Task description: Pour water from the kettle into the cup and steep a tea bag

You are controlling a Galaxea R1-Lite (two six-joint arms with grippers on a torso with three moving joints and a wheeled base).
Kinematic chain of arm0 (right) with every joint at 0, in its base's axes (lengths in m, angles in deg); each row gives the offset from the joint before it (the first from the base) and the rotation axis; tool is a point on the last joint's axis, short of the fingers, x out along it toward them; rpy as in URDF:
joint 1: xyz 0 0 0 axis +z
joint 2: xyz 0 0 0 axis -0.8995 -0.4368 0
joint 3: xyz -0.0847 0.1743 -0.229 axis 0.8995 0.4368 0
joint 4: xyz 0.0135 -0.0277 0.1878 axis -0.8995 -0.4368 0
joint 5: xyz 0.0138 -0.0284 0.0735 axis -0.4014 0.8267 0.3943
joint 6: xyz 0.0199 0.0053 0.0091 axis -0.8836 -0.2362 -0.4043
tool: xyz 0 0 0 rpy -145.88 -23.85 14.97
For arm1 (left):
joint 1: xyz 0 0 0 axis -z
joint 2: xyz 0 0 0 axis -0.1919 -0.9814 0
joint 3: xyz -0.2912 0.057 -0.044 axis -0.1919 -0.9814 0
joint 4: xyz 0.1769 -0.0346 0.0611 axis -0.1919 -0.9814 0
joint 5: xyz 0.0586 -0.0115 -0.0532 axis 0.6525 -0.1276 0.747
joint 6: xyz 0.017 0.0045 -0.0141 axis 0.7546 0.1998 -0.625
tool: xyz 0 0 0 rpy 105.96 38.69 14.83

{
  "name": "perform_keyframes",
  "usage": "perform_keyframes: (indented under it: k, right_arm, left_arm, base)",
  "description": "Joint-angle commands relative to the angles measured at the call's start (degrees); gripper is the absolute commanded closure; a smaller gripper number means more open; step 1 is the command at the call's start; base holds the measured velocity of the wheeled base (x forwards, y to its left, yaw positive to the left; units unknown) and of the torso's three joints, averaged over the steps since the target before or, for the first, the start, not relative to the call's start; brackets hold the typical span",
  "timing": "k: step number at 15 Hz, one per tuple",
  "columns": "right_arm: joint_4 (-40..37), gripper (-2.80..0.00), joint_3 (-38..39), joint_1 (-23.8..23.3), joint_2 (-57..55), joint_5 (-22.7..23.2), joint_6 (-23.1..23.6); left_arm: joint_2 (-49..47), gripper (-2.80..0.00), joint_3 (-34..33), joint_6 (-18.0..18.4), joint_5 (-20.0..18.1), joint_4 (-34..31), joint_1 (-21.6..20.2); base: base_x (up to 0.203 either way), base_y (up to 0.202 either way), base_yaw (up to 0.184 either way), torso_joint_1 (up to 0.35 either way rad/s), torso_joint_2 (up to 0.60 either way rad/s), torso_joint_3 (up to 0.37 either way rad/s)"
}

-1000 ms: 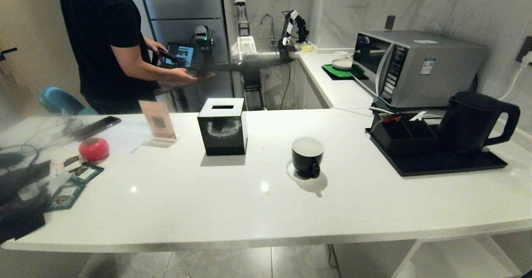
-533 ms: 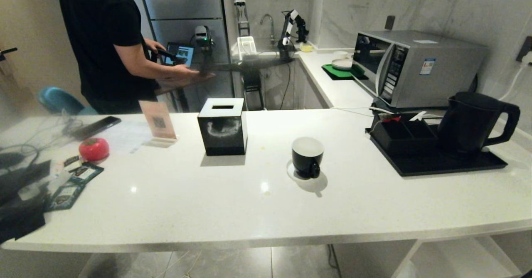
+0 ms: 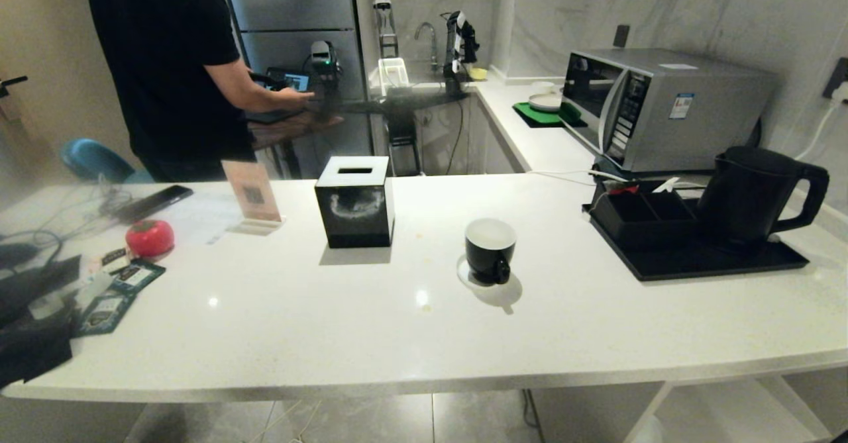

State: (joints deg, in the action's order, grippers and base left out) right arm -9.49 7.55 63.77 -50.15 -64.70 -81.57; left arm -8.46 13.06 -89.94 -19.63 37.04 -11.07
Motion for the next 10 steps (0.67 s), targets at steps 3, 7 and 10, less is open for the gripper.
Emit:
perform_keyframes:
  k: [3, 7, 10]
  right_arm:
    - [2.9, 0.00, -0.1, 0.0, -5.1, -0.1, -0.1]
    - [11.2, 0.00, -0.1, -0.1, -14.2, -0.1, -0.3]
    - [17.8, 0.00, -0.4, -0.4, -21.8, -0.1, -0.3]
  left_arm:
    - [0.0, 0.00, 0.0, 0.0, 0.0, 0.0, 0.0]
    - [0.0, 0.00, 0.0, 0.0, 0.0, 0.0, 0.0]
    - [0.0, 0.00, 0.0, 0.0, 0.0, 0.0, 0.0]
  base:
    - [0.000, 0.000, 0.000, 0.000, 0.00, 0.000]
    - [0.000, 0.000, 0.000, 0.000, 0.00, 0.000]
    - [0.000, 0.000, 0.000, 0.000, 0.00, 0.000]
